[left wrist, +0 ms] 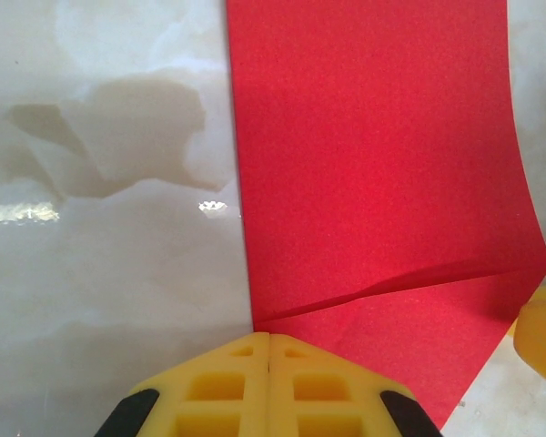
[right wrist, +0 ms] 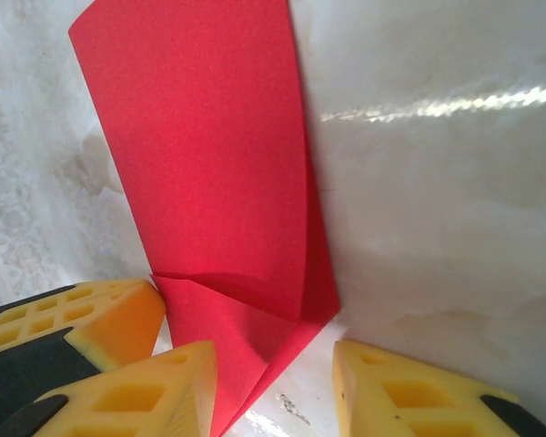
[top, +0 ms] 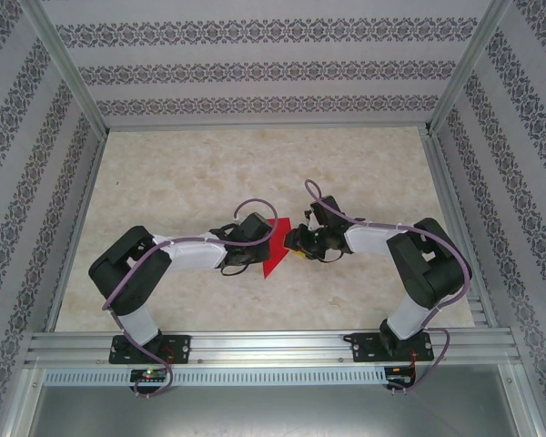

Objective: Fold a paper plane with a square sheet of paper (pick it up from the middle)
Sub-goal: Third fold the triangle at the center of the table, then pick up the paper from the center of the table.

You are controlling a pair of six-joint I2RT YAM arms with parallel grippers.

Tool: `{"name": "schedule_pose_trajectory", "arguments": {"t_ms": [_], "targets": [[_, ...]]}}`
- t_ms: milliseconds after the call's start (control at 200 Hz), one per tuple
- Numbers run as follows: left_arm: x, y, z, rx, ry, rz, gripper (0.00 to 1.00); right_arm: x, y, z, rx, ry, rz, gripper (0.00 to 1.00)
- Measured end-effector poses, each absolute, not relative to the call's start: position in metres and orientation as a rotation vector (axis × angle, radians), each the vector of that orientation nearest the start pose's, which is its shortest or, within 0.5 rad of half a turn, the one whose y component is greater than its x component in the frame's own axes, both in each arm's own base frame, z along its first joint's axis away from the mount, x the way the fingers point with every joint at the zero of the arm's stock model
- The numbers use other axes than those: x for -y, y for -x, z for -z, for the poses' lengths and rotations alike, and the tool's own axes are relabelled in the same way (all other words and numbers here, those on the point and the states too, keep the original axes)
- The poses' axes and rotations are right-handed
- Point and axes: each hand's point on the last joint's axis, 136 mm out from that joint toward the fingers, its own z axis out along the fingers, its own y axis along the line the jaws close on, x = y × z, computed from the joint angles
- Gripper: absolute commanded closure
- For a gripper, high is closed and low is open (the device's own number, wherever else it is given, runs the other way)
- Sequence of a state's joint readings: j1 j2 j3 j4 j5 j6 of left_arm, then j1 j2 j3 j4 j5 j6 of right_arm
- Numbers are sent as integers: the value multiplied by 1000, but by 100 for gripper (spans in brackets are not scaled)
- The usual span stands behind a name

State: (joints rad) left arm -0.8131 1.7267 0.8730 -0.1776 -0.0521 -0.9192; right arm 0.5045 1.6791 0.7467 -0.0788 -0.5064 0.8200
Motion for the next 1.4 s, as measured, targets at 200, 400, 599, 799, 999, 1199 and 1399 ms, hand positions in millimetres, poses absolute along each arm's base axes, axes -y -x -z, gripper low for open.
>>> {"name": "schedule_pose_trajectory", "arguments": {"t_ms": [200,400,599,799,999,1199,1399], "targets": [[280,-277,-18,-2703,166,523,100,-254,-278,-29,-2789,-214,-1112,71],[280,-277,-18,-2703,166,523,100,-258,-279,-25,-2792,-231,-1149,73],[280,-277,-18,-2703,166,524,100,-263,-285,-26,-2767,-245,-1206,76],[278,-275,-19,-2719,156,504,100,-259,-296,-31,-2721,-244,-1254,97],[273,-272,-46,-2700,98,502,86,-250,-300,-34,-2698,-253,-1251,100],[264,-278,-103,-2570,80,576,58,-250,-298,-72,-2605,-240,-1199,100],[248,-280,-144,-2456,67,592,38,-270,-292,-118,-2511,-199,-1114,100]]}}
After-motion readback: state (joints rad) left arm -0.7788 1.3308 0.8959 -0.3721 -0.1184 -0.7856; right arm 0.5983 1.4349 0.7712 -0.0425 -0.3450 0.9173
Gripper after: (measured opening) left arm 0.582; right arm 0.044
